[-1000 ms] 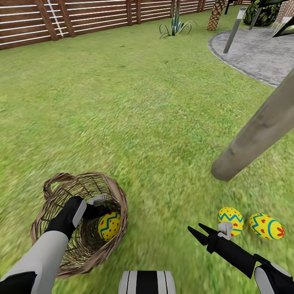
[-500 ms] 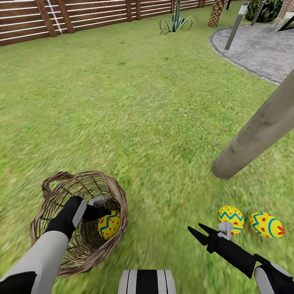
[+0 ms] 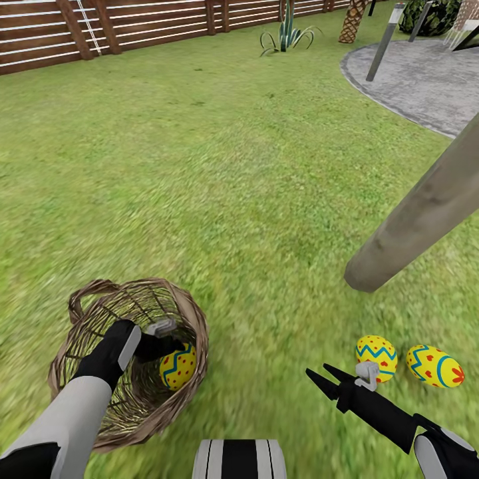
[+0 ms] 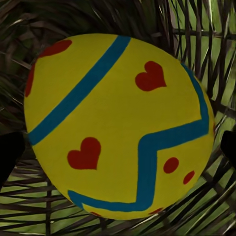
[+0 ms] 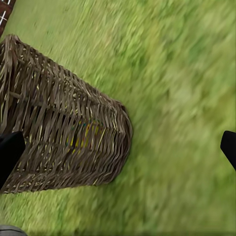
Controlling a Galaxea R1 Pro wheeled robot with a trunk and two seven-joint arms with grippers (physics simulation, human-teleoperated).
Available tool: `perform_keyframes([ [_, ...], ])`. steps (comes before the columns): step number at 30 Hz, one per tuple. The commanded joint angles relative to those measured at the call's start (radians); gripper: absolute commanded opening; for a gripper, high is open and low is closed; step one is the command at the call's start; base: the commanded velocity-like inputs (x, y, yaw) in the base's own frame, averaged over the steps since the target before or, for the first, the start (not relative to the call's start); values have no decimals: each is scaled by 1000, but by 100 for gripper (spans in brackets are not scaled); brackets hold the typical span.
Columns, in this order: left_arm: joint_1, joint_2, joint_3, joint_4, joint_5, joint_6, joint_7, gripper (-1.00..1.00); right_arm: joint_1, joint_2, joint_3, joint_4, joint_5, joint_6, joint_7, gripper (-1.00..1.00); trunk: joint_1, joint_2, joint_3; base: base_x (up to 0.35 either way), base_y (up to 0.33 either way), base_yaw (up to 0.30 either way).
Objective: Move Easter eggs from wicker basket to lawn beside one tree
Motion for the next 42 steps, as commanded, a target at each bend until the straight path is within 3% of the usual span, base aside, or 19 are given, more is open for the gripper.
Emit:
perform_keyframes([
  [1,0,0,2,-1,3,5,-3,100,0,0,-1,0,-6,8,1,100,0,0,-1,0,0,0],
  [8,0,0,2,-2,4,3,-14,100,0,0,-1,0,-6,8,1,100,2,-1,-16,0,0,0],
  [22,0,0,0,-2,7,-1,-15,100,0,0,-1,0,-6,8,0,100,2,-1,-16,0,0,0],
  [27,0,0,0,-2,7,-1,-14,100,0,0,-1,0,-6,8,0,100,4,-2,-35,0,0,0],
  [39,0,0,1,-1,7,0,-13,100,0,0,-1,0,-6,8,0,100,4,-2,-35,0,0,0],
  [42,0,0,0,-1,7,0,-13,100,0,0,-1,0,-6,8,-1,100,5,-3,-47,0,0,0],
])
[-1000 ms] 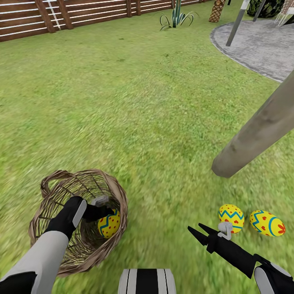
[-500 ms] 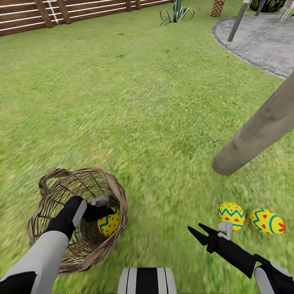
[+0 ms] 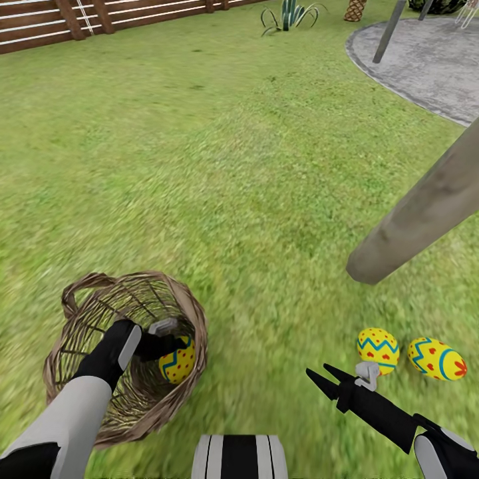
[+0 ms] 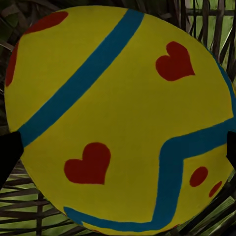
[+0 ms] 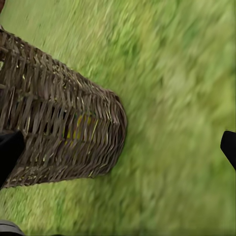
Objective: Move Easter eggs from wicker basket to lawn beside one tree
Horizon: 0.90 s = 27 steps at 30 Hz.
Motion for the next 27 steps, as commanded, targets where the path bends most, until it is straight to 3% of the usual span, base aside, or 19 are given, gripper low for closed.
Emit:
perform_keyframes([
  [1,0,0,2,0,-13,4,-1,100,0,0,-1,0,-7,7,1,100,0,0,-5,0,0,0],
  [23,0,0,2,0,-14,4,-1,100,0,0,-1,0,-7,8,-2,100,1,-1,-12,0,0,0],
  [24,0,0,2,0,-14,3,-1,-100,0,0,-1,0,-7,8,-2,100,1,-1,-12,0,0,0],
  [27,0,0,2,-1,-14,3,-1,-100,0,0,-1,0,-7,8,-3,100,1,-1,-12,0,0,0],
])
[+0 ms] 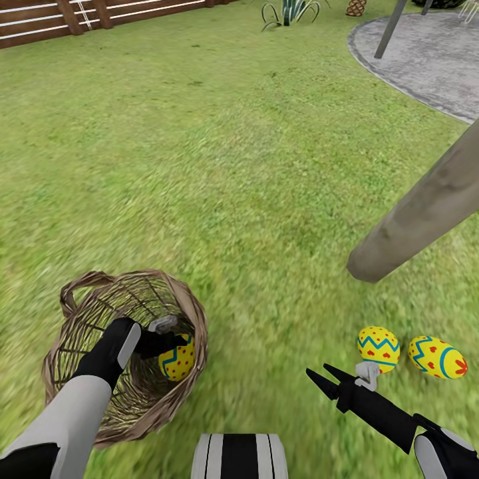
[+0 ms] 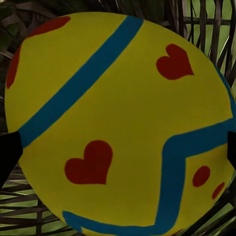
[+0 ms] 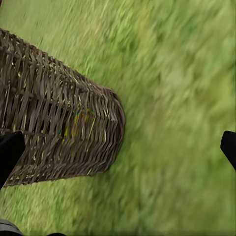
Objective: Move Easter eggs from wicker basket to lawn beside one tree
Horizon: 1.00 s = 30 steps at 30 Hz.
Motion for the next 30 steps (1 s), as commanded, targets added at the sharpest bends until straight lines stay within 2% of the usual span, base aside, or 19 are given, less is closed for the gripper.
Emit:
perform_keyframes([
  [1,0,0,3,23,-19,3,-1,-100,0,0,-1,0,-6,8,1,100,0,0,-1,0,0,0],
  [27,0,0,3,22,-18,3,-1,-100,0,0,-1,1,-3,8,-1,100,0,0,-1,0,0,0],
  [30,0,0,3,22,-18,3,-1,-100,0,0,-1,1,-3,8,-1,100,-1,1,11,0,0,0],
])
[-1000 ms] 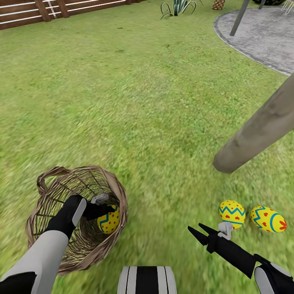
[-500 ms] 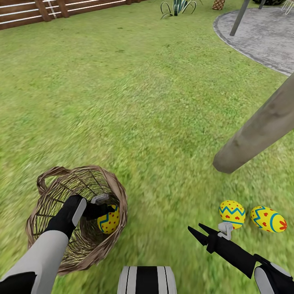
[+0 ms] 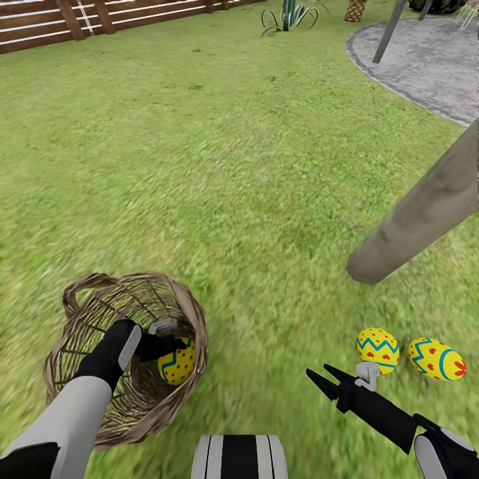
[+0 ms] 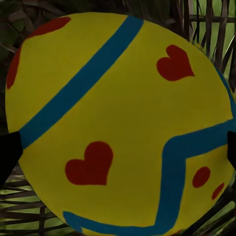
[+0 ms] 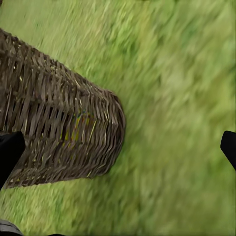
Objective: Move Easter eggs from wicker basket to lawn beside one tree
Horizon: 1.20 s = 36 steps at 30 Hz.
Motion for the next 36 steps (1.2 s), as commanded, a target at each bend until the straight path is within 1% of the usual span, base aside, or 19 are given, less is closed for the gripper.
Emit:
perform_keyframes([
  [1,0,0,2,-1,-1,5,-1,-100,0,0,-1,0,-6,7,1,100,0,0,0,0,0,0],
  [7,0,0,2,-1,0,3,1,-100,0,0,-1,0,-6,7,1,100,0,0,0,0,0,0],
  [11,0,0,2,-1,0,3,3,-100,0,0,-1,0,-6,7,1,100,-2,1,15,0,0,0],
  [16,0,0,2,-1,-2,3,7,-100,0,0,-1,0,-6,7,1,100,-2,1,15,0,0,0],
  [31,-1,1,-1,1,-10,7,22,-100,0,0,-1,0,-6,7,1,100,-9,4,73,0,0,0],
  [33,-1,1,-1,1,-11,8,41,-100,0,0,-1,0,-6,7,1,100,-10,5,81,0,0,0],
  [34,-1,1,0,1,-11,8,74,-100,0,0,-1,0,-6,7,1,100,-10,5,85,0,0,0],
  [36,-2,1,0,1,-10,9,106,-100,0,0,-1,0,-6,7,2,100,-11,5,92,0,0,0],
])
